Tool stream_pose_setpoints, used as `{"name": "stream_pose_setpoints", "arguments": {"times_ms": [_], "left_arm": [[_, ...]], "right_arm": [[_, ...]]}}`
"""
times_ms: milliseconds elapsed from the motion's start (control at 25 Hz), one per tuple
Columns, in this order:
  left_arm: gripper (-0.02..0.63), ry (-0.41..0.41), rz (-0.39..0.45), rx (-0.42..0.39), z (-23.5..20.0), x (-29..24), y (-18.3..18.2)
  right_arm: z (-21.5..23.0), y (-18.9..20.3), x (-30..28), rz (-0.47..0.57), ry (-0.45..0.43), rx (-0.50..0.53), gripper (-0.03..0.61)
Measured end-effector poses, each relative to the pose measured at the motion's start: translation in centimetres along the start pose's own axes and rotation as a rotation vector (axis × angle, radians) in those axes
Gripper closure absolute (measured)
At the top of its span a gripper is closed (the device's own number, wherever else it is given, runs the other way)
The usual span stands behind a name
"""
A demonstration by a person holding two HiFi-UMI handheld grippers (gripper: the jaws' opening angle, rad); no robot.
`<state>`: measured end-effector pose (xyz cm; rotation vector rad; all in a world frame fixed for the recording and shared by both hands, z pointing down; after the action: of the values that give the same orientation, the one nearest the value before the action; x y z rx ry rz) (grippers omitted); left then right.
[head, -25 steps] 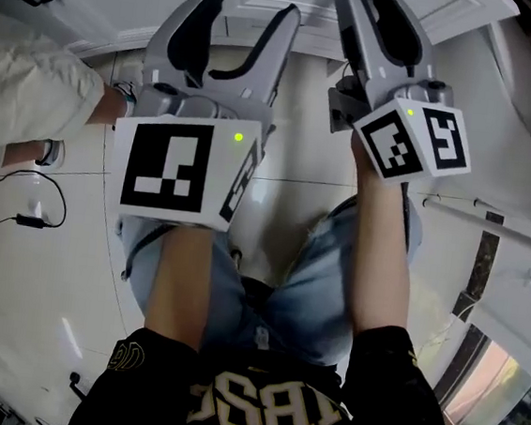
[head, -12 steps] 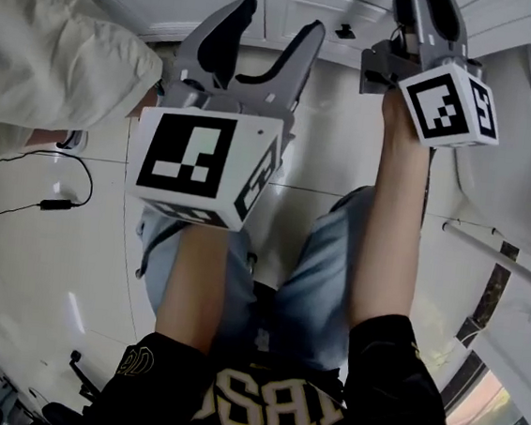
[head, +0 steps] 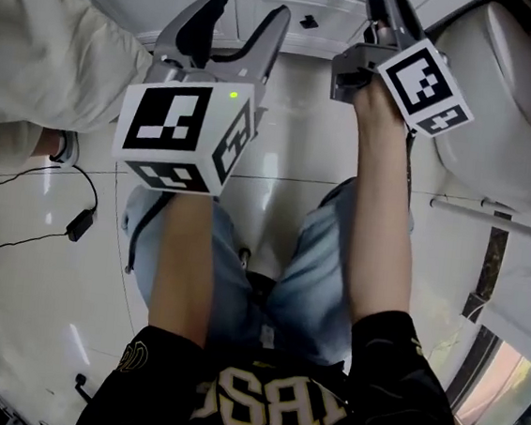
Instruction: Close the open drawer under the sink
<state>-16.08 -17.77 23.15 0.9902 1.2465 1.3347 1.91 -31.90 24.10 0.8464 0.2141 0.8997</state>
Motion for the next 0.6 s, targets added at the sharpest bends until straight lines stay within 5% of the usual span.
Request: {"name": "stream_pose_setpoints", "arguments": {"times_ms": [240,600], "left_arm": [[0.353,0.051,0.065,-0.021,3.7,2.1,-2.3],[0.367,0.084,0.131,-0.032,7.3,7.6,-5.3]], "right_arm": [[-4.9,-2.8,7.5,-0.010,-0.044,0.180,0.436],[-11.0,-5.4,16.8,0.065,-0.017,0.312,0.432]]}}
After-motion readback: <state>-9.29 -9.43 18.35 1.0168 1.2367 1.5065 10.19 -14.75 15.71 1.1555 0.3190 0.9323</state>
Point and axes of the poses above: the fingertips, and each gripper's own axes: x backward along the fingers, z to its right, y out of its underside, the point moved 8 cm from there along x, backward along the fingers, and after that the axes turned 13 degrees about -x, right-handed, at the moved point
